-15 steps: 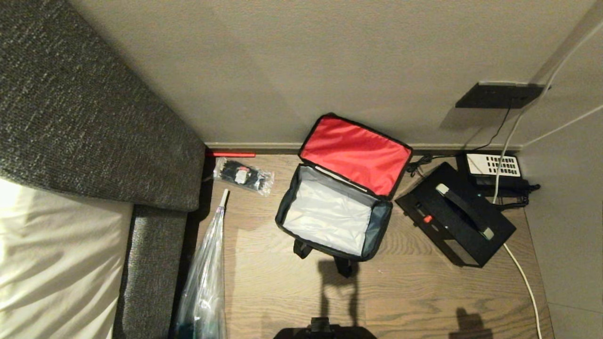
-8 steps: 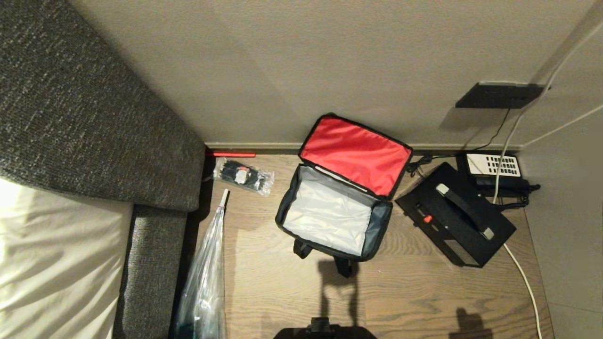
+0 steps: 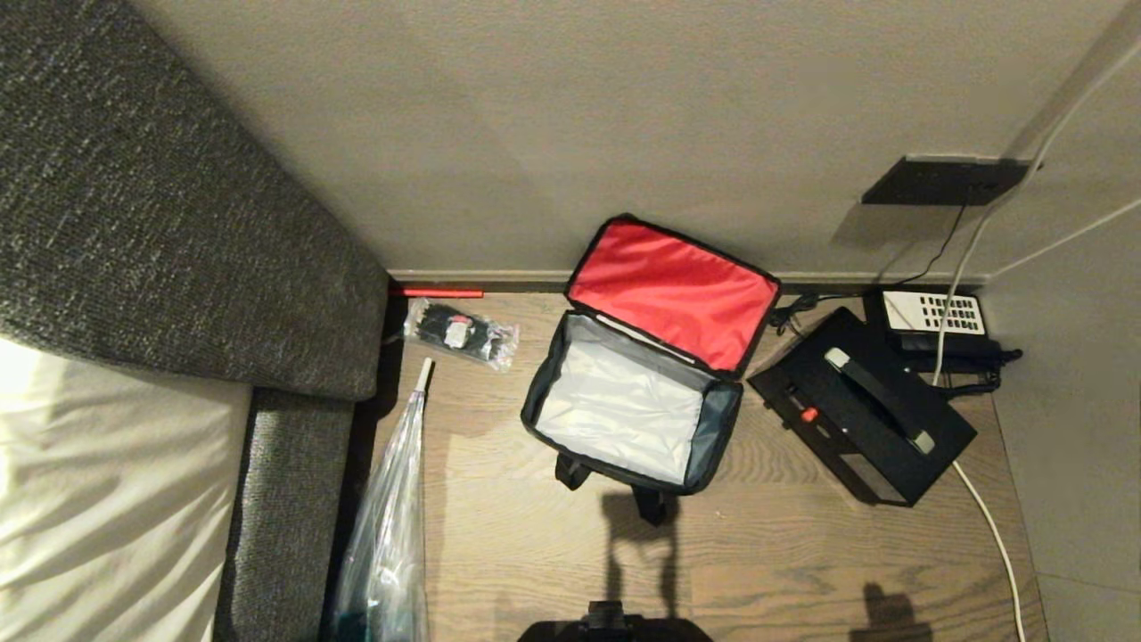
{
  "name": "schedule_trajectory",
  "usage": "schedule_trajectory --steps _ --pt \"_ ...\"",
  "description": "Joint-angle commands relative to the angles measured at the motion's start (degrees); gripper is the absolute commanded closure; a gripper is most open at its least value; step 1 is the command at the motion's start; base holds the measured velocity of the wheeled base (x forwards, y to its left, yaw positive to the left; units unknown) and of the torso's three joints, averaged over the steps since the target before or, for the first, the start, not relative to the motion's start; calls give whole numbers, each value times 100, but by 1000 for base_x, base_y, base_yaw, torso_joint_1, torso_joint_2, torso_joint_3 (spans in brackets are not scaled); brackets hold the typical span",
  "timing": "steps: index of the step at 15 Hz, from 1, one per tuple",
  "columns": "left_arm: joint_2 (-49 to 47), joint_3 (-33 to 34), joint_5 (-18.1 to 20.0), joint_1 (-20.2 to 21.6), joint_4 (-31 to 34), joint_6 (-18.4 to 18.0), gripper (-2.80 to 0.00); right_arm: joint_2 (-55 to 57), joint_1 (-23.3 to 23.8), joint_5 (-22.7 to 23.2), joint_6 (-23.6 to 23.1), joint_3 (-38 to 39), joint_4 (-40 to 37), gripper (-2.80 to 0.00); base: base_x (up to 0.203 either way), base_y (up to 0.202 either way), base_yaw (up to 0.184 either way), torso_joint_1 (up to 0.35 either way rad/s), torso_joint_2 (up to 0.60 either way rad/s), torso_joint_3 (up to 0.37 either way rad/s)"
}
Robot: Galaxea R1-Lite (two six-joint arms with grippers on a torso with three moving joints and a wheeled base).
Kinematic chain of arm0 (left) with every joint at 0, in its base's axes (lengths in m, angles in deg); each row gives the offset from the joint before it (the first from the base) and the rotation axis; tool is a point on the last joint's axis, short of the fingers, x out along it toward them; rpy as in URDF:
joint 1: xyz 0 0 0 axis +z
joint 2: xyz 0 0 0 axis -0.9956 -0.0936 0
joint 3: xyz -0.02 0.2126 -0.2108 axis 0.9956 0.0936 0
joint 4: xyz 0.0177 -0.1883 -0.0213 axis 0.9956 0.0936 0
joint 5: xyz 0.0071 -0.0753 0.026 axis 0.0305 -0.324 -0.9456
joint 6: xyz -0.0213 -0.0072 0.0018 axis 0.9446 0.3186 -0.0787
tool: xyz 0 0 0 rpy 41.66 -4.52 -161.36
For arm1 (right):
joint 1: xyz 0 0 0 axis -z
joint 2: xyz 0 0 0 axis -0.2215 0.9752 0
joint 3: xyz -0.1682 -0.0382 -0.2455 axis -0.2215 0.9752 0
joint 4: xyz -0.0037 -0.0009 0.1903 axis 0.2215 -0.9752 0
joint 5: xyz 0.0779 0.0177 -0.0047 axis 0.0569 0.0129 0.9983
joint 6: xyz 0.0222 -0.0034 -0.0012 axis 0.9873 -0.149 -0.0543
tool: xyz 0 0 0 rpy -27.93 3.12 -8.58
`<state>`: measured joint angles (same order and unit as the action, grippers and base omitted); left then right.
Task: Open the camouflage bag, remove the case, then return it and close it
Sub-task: Grip the handle again
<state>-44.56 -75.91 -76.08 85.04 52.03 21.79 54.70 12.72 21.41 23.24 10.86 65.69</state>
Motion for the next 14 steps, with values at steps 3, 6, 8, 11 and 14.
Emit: schedule_trajectory --steps 3,6,8,11,14 --pt "-7 -1 0 2 1 0 0 13 -1 1 -4 -1 -5 0 0 0 0 0 0 0" --pt "-7 -1 0 2 1 0 0 13 -1 3 -4 -1 0 0 0 0 0 0 0 0" --pt "-7 -1 0 2 1 0 0 13 -1 1 -4 -1 -5 0 0 0 0 0 0 0" --pt "-7 -1 0 2 1 0 0 13 -1 10 -4 -1 0 0 0 0 0 0 0 0" --pt "-7 -1 0 2 1 0 0 13 -1 1 -4 -1 -6 0 0 0 0 0 0 0"
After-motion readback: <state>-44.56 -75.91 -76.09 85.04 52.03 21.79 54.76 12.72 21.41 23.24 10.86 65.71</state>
